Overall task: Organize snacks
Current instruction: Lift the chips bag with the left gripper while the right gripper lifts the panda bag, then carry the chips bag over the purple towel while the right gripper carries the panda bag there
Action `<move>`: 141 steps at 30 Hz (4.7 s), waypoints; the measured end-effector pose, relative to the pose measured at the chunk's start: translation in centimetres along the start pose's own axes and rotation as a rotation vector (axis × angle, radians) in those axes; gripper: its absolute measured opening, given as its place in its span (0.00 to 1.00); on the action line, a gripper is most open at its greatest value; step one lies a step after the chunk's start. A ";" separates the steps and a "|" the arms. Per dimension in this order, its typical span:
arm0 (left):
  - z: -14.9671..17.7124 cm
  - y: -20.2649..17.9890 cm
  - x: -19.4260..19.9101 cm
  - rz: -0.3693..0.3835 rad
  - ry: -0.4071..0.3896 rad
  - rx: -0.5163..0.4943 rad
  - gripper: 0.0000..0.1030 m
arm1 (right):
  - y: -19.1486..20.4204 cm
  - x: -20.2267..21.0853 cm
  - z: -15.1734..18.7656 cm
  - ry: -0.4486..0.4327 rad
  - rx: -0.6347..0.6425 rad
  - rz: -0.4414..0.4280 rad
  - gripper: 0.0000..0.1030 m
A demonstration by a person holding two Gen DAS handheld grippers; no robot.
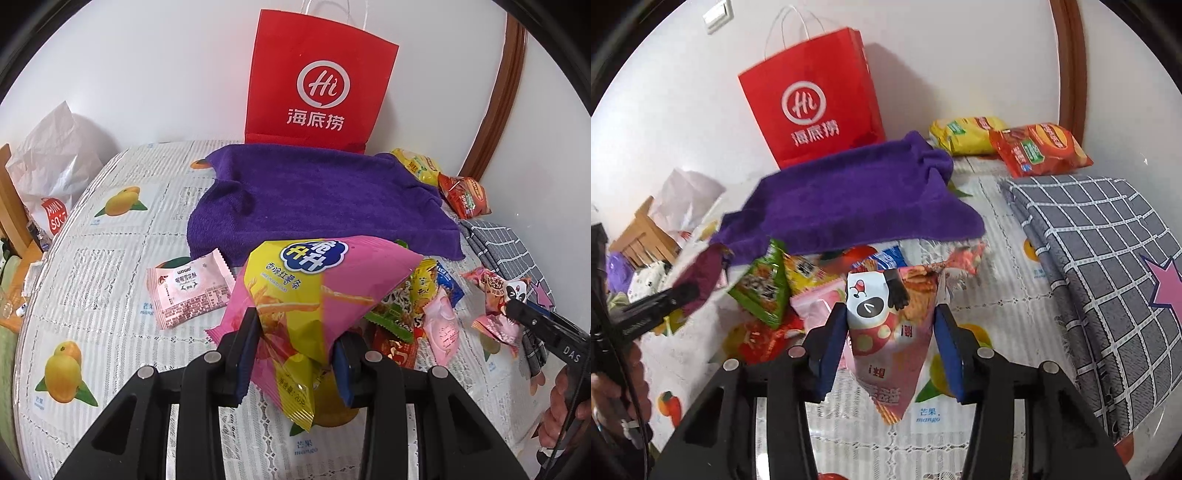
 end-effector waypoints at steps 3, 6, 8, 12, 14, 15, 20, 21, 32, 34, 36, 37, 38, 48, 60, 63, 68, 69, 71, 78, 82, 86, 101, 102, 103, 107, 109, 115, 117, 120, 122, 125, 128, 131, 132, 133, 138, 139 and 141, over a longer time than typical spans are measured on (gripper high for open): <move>-0.1 -0.2 0.5 0.000 -0.004 -0.003 0.33 | 0.2 0.3 0.1 0.010 0.008 -0.003 0.46; 0.1 -0.4 0.8 0.000 -0.007 -0.007 0.33 | -0.2 -0.4 1.4 0.078 0.015 0.016 0.46; 0.3 -0.6 0.8 0.000 -0.004 -0.008 0.33 | -0.6 -1.0 2.4 0.113 0.019 0.035 0.46; 0.7 -0.7 0.6 0.000 0.007 -0.006 0.33 | -1.4 -1.2 4.0 0.143 0.017 0.064 0.49; 0.9 -0.7 0.5 0.001 0.011 -0.005 0.33 | -1.7 -0.9 4.3 0.147 0.012 0.069 0.51; 0.9 -0.8 0.4 0.001 0.012 -0.006 0.33 | -1.9 -0.7 4.4 0.146 0.007 0.076 0.53; 1.0 -1.0 0.7 0.008 0.007 -0.008 0.33 | -3.0 0.2 4.9 0.143 -0.035 0.086 0.57; 0.9 -1.1 0.8 0.010 0.006 -0.008 0.33 | -2.9 0.3 4.9 0.140 -0.048 0.071 0.57; 1.0 -1.0 0.9 0.008 0.008 -0.016 0.33 | -2.3 -2.1 4.2 0.145 -0.104 0.056 0.58; 1.0 -0.9 0.9 0.007 0.010 -0.016 0.33 | -2.4 -2.6 3.9 0.146 -0.116 0.055 0.58; 1.0 -0.7 0.8 0.007 0.011 -0.015 0.33 | -2.5 -2.9 3.5 0.140 -0.131 0.057 0.59; 1.0 -0.7 0.7 0.008 0.012 -0.015 0.33 | -2.6 -3.0 3.3 0.134 -0.137 0.057 0.59; 1.0 -0.7 0.7 0.008 0.012 -0.016 0.33 | -2.6 -3.1 3.1 0.126 -0.140 0.054 0.59; 0.8 -0.5 0.6 0.009 0.006 -0.014 0.33 | -1.8 -2.8 1.9 0.091 -0.108 0.030 0.34; -1.4 -0.9 2.7 -0.007 -0.033 -0.023 0.33 | -0.6 0.8 -2.0 0.010 -0.059 0.040 0.34; -2.3 -0.8 3.4 -0.013 -0.047 -0.022 0.33 | -0.2 1.4 -3.0 0.000 -0.049 0.042 0.34; -3.7 -0.7 4.4 -0.024 -0.067 -0.022 0.33 | 0.5 2.0 -4.8 -0.017 -0.035 0.053 0.34; -4.0 -0.6 4.5 -0.026 -0.070 -0.022 0.33 | 0.7 2.0 -5.1 -0.020 -0.032 0.052 0.34; -4.6 -0.5 4.8 -0.029 -0.078 -0.021 0.33 | 1.1 2.1 -5.8 -0.026 -0.025 0.049 0.34; -6.3 -0.1 5.4 -0.040 -0.091 -0.013 0.33 | 2.3 2.2 -8.0 -0.036 -0.004 0.043 0.35; -7.3 0.3 5.3 -0.048 -0.094 -0.009 0.33 | 2.9 1.9 -9.0 -0.037 0.004 0.033 0.35; -8.4 0.5 5.0 -0.052 -0.093 -0.007 0.33 | 3.2 1.3 -9.9 -0.030 0.006 0.026 0.35; -12.0 1.5 1.9 -0.062 -0.078 -0.005 0.33 | 4.2 -2.7 -13.9 -0.025 0.020 0.008 0.35; -12.2 1.5 1.6 -0.064 -0.075 -0.006 0.33 | 4.2 -3.0 -14.1 -0.022 0.020 0.007 0.35; -12.4 1.6 1.3 -0.065 -0.072 -0.005 0.33 | 4.3 -3.4 -14.3 -0.020 0.020 0.005 0.35; -13.0 1.7 0.1 -0.068 -0.065 -0.004 0.33 | 4.4 -4.8 -14.9 -0.007 0.021 0.006 0.35; -13.2 1.9 -0.7 -0.066 -0.060 -0.001 0.33 | 4.3 -5.5 -15.0 0.001 0.023 0.006 0.35; -13.9 2.2 -2.9 -0.061 -0.040 0.010 0.33 | 3.7 -7.2 -15.6 0.010 0.029 0.011 0.35; -14.2 2.2 -3.5 -0.061 -0.037 0.009 0.33 | 3.6 -7.7 -15.8 0.005 0.030 0.002 0.33; -14.5 2.2 -4.6 -0.063 -0.029 0.003 0.33 | 3.4 -9.0 -15.8 0.029 0.028 -0.011 0.15; -14.5 2.2 -5.4 -0.062 -0.020 0.003 0.33 | 3.0 -10.2 -15.4 0.054 0.031 -0.005 0.15; -14.3 2.3 -6.3 -0.059 -0.006 0.005 0.33 | 2.3 -11.1 -14.9 0.075 0.030 0.016 0.17; -13.9 2.4 -7.2 -0.058 0.010 0.001 0.33 | 1.8 -10.8 -14.4 0.070 0.036 0.015 0.38; -13.6 2.3 -7.8 -0.053 0.018 0.003 0.33 | 1.0 -9.6 -14.1 0.033 0.049 0.044 0.57; -13.6 2.2 -7.9 -0.050 0.020 0.006 0.33 | 0.7 -9.3 -13.9 0.032 0.047 0.047 0.58; -13.5 2.2 -8.0 -0.048 0.022 0.008 0.33 | 0.3 -9.0 -13.4 0.039 0.043 0.043 0.59; -13.3 1.4 -7.8 -0.028 0.016 0.010 0.33 | -1.6 -7.9 -11.2 0.074 0.014 0.060 0.62; -13.2 1.2 -7.6 -0.022 0.015 0.011 0.34 | -1.9 -7.8 -10.7 0.082 0.005 0.060 0.64; -13.0 0.8 -7.4 -0.018 0.014 0.007 0.34 | -2.4 -7.8 -9.4 0.109 -0.015 0.049 0.66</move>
Point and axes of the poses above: each gripper's, at about its wrist camera, not at the fingertips, and x roughly against the way its jaws point, y to its left, z to its underside, the point moved 10 cm from there along -x, roughly the way its jaws point, and after that the axes turned 3 degrees about -z, right-handed, at the moved point
